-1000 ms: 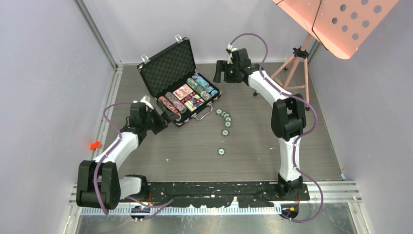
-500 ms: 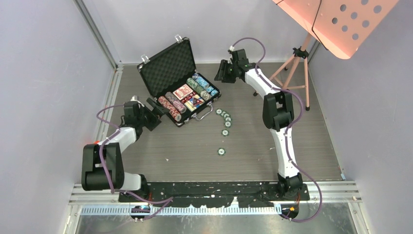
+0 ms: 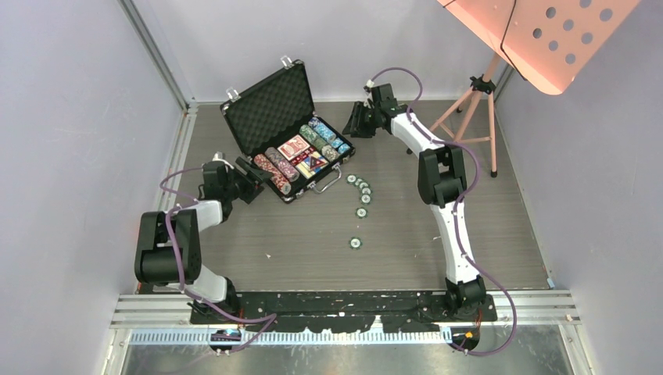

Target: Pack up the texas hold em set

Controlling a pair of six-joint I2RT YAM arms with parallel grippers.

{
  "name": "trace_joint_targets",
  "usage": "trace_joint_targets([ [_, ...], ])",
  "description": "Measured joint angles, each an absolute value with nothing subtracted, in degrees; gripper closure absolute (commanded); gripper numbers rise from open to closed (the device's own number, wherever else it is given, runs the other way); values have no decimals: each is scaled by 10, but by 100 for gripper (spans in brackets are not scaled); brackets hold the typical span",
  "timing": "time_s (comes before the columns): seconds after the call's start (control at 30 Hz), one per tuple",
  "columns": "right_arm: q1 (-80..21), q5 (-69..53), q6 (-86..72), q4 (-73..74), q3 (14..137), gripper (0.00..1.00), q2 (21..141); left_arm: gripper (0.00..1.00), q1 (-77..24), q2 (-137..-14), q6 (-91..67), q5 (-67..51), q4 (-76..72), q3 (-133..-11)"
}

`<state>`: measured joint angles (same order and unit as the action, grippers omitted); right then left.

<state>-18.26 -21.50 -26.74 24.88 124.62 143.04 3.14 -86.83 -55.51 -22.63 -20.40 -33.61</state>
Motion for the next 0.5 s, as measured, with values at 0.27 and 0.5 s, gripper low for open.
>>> trace_joint_targets([
  [0.27, -183, -229, -274, 248, 1251, 60, 1447, 34, 31, -870, -555, -226, -210, -336],
  [0.5, -182, -242, -274, 241, 1249, 64, 1448, 35, 31, -872, -554, -225, -210, -336],
])
